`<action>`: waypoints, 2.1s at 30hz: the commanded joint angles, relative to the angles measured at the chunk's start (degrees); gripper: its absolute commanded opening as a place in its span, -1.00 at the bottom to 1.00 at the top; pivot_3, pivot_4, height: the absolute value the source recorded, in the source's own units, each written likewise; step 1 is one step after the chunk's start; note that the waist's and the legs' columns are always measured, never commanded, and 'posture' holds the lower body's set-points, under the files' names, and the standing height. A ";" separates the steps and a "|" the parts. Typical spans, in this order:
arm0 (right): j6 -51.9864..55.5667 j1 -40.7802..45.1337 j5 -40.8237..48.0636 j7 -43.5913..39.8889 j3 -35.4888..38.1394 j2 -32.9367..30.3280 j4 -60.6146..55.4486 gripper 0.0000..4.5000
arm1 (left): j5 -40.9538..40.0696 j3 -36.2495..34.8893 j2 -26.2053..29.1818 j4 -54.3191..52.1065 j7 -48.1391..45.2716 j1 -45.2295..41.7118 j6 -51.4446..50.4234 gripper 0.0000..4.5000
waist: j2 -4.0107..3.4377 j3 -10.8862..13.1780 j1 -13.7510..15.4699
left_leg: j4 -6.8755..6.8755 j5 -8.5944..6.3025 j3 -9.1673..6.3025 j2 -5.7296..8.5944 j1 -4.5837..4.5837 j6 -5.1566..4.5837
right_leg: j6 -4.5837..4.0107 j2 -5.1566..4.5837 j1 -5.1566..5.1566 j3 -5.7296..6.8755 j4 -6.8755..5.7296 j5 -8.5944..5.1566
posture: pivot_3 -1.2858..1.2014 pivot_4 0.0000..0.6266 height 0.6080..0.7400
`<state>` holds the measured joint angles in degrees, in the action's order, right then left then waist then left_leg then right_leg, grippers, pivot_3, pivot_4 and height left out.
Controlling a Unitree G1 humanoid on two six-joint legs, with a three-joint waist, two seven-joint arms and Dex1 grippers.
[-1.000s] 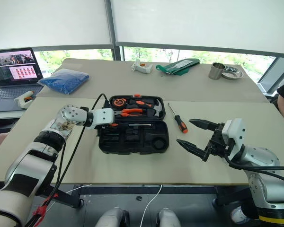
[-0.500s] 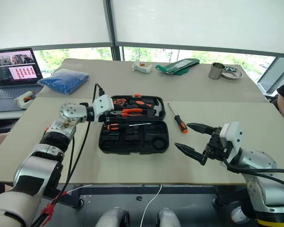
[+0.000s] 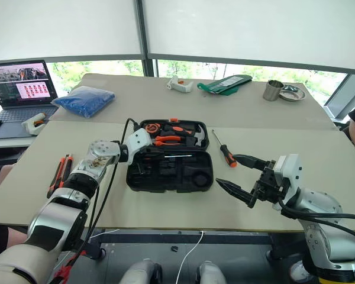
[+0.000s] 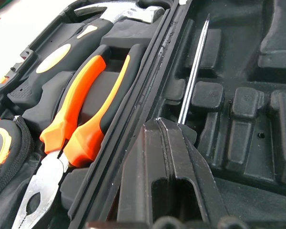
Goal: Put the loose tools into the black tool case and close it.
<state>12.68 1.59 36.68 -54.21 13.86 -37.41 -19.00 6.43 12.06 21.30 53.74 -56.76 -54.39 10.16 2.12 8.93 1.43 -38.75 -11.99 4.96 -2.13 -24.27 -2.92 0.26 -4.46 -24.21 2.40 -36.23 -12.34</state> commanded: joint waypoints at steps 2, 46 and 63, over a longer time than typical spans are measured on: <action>-0.60 0.15 -0.16 1.06 0.41 0.91 -1.04 1.00 | 3.07 2.81 -1.75 1.61 1.12 0.30 -0.31 -0.99 | -0.08 -0.05 0.34 | -0.04 -0.02 0.00 0.02 0.01 -0.03 | 0.05 -0.03 0.04 -0.01 0.01 -0.01 | 0.03 -0.52 1.00; 34.13 47.19 -26.60 18.59 -22.53 2.00 44.20 1.00 | -36.17 -21.93 14.86 -53.96 -14.82 40.72 -12.58 0.99 | -0.90 0.16 -0.99 | 0.04 -0.16 0.54 -0.41 -0.63 0.01 | -0.53 0.04 -0.94 0.01 0.08 0.42 | 0.03 -0.52 1.00; 27.35 45.12 -30.70 30.02 -14.26 5.65 37.68 -0.54 | -38.12 -21.83 12.45 -57.75 -10.70 38.90 -14.20 1.00 | -0.91 0.16 -1.51 | -0.12 -0.10 0.56 -0.41 -0.74 -0.03 | -0.35 0.05 -0.98 -0.03 0.05 0.59 | 0.03 -0.52 1.00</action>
<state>40.93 46.43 6.54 -26.08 -3.00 -30.74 23.92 -30.36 -8.85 33.75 -2.03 -68.43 -14.14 -3.94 1.21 9.09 -0.07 -38.86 -12.08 5.52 -2.54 -25.01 -2.95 -0.09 -4.41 -25.19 2.36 -36.18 -11.75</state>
